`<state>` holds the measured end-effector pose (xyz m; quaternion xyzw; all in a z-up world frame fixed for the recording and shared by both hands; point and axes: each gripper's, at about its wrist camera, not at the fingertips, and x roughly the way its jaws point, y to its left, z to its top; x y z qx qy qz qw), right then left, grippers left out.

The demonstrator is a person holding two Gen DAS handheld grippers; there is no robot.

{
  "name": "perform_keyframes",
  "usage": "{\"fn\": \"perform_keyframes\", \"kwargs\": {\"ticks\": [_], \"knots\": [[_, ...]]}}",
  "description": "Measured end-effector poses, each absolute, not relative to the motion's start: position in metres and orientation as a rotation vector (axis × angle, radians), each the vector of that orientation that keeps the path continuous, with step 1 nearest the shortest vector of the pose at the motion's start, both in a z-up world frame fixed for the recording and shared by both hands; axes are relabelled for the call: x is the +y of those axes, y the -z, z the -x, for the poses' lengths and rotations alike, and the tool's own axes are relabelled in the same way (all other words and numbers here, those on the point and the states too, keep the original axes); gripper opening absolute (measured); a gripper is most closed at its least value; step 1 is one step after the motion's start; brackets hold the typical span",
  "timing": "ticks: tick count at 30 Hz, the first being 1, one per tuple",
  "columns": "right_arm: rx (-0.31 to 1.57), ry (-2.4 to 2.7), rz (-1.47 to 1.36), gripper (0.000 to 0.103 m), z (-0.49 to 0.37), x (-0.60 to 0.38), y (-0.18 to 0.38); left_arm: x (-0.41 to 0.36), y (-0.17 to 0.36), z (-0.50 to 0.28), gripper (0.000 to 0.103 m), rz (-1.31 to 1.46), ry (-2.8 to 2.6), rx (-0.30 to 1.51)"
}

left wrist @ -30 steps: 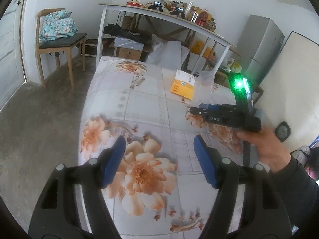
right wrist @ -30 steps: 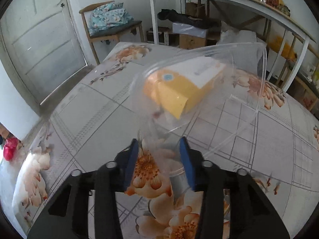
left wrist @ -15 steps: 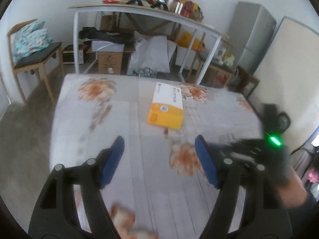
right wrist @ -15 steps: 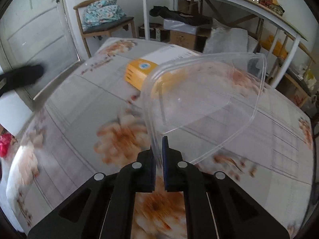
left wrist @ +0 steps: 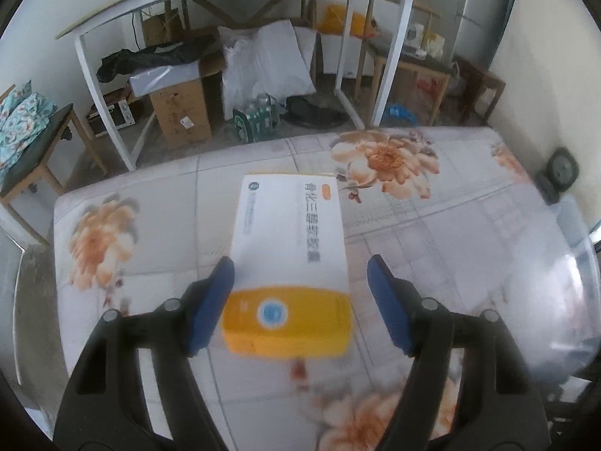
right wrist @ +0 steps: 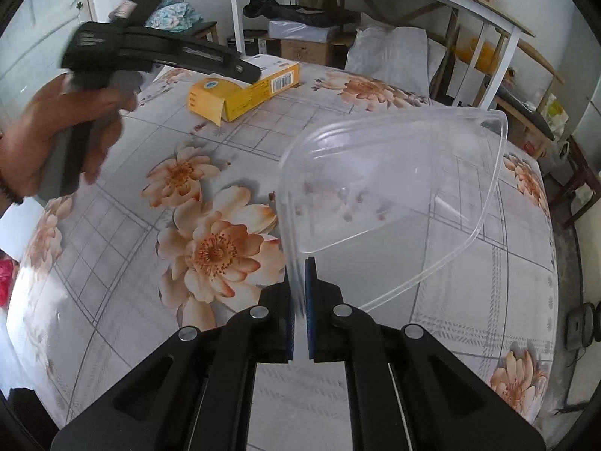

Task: Collect trash
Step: 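Grasp the clear plastic tray rim with the right gripper while left grasps the medicine box, then carry the plastic tray and medicine box with both grippers to the blue basket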

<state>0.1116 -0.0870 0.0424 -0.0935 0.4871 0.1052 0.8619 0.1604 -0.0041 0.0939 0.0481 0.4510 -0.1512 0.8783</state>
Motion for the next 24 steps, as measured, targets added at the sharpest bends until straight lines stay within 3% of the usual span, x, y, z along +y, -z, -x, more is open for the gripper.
{"fn": "perform_keyframes", "kwargs": {"ticks": [4,15,17,24], "knots": [[1.02,-0.224,0.192,0.005,-0.115,-0.09,-0.046,-0.013,-0.09,-0.172,0.077,-0.135,0.315,0.945],[1.022,-0.223,0.178,0.005,-0.115,-0.089,-0.045,-0.033,-0.071,-0.184,0.077,-0.303,0.239,0.993],[1.021,-0.227,0.179,0.005,-0.115,-0.089,-0.045,-0.028,-0.067,-0.185,0.067,-0.262,0.254,1.012],[1.016,-0.23,0.191,0.005,-0.117,-0.087,-0.044,-0.012,-0.079,-0.156,0.066,-0.214,0.236,0.953]]}}
